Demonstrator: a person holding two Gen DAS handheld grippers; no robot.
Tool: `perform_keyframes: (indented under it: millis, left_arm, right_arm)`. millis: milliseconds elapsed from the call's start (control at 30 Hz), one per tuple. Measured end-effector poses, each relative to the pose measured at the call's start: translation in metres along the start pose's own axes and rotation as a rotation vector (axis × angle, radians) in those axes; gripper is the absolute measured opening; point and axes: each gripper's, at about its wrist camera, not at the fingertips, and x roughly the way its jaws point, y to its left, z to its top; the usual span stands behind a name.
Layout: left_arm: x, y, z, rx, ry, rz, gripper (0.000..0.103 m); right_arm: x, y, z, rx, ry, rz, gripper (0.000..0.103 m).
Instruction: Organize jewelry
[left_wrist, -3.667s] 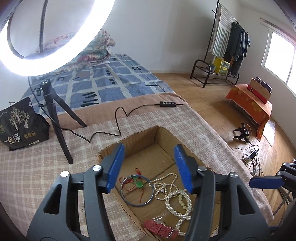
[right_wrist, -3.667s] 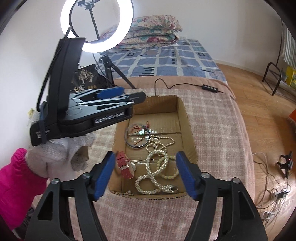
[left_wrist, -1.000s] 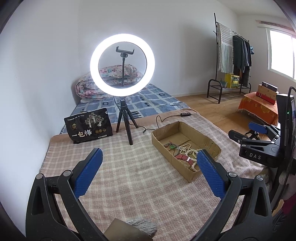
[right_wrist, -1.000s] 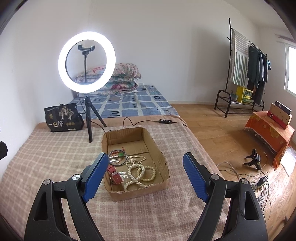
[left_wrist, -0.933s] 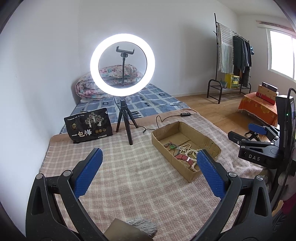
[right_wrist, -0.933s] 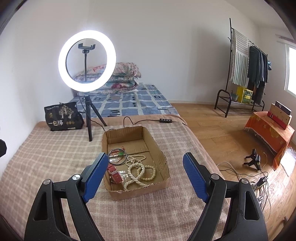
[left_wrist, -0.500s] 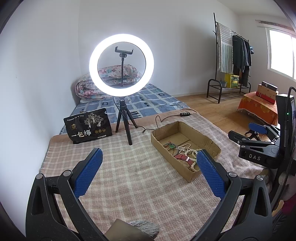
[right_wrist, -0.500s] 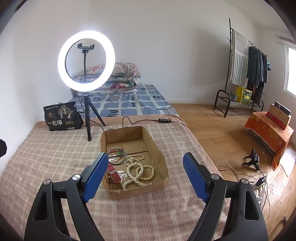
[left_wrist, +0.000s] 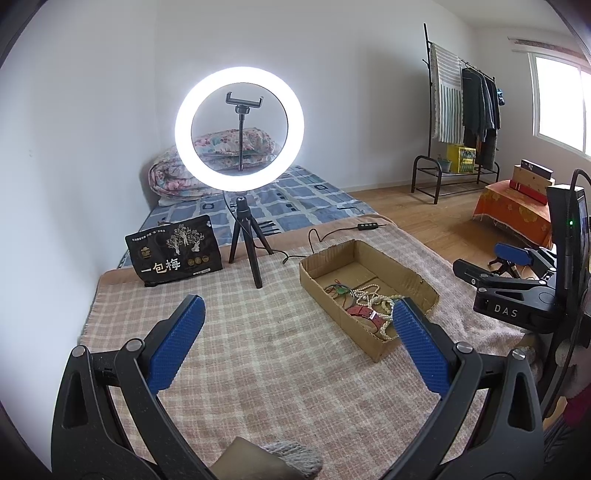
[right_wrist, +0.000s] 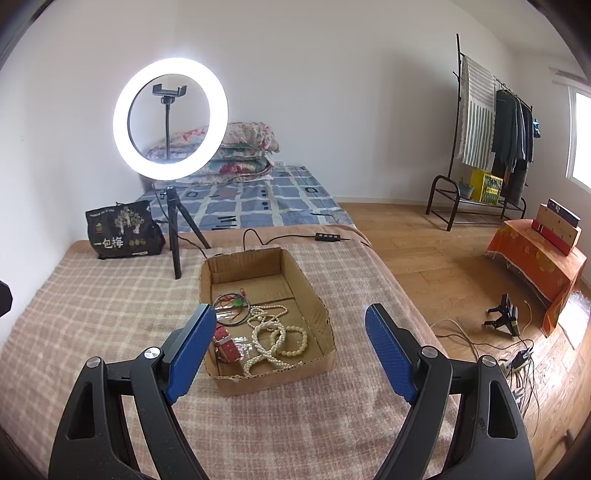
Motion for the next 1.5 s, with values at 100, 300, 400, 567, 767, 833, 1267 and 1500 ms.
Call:
perform_keyframes:
  millis: [100,300,400,567,767,833,1267,1500]
  left_arm:
    - [-0.0001,-0.0013,-0.0001,0.001,0.002,0.0,0.103]
    - [0.0001,-0.0016,-0.0001,0.003,0.002,0.001,0.103]
    - [0.0005,-0.0014,-0.0002,0.003,0.003,0.0,0.103]
    - [0.0004,-0.0025,-0.0004,0.002,0.001,0.002,0.103]
    - [0.0008,-0.0029,-0.001,0.002,0.002,0.0,0.103]
    - [0.0007,-0.003,-0.0008,0.004,0.001,0.001,0.103]
    - [0.0004,-0.0035,-0.0004,0.004,0.002,0.001,0.103]
    - [0.0005,-0.0035,-0.0002,0.003,0.002,0.0,0.103]
  right_arm:
    - [0.0001,0.0002,-0.0011,0.004,0.004,-0.002,0.083]
    - [0.0004,0.0021,-0.0007,0.004,0.009,0.0,0.083]
    - [0.0003,0.002,-0.0007,0.004,0.008,-0.002,0.083]
    - [0.0002,0.002,-0.001,0.005,0.008,-0.001,0.083]
    - [0.0006,0.002,-0.0009,0.004,0.01,0.0,0.083]
    - [0.0005,0.002,-0.0012,0.005,0.01,-0.001,0.083]
    - [0.0,0.003,-0.0032,0.006,0.013,-0.001,0.083]
    - [0.0006,0.0035,-0.005,0.007,0.017,0.0,0.083]
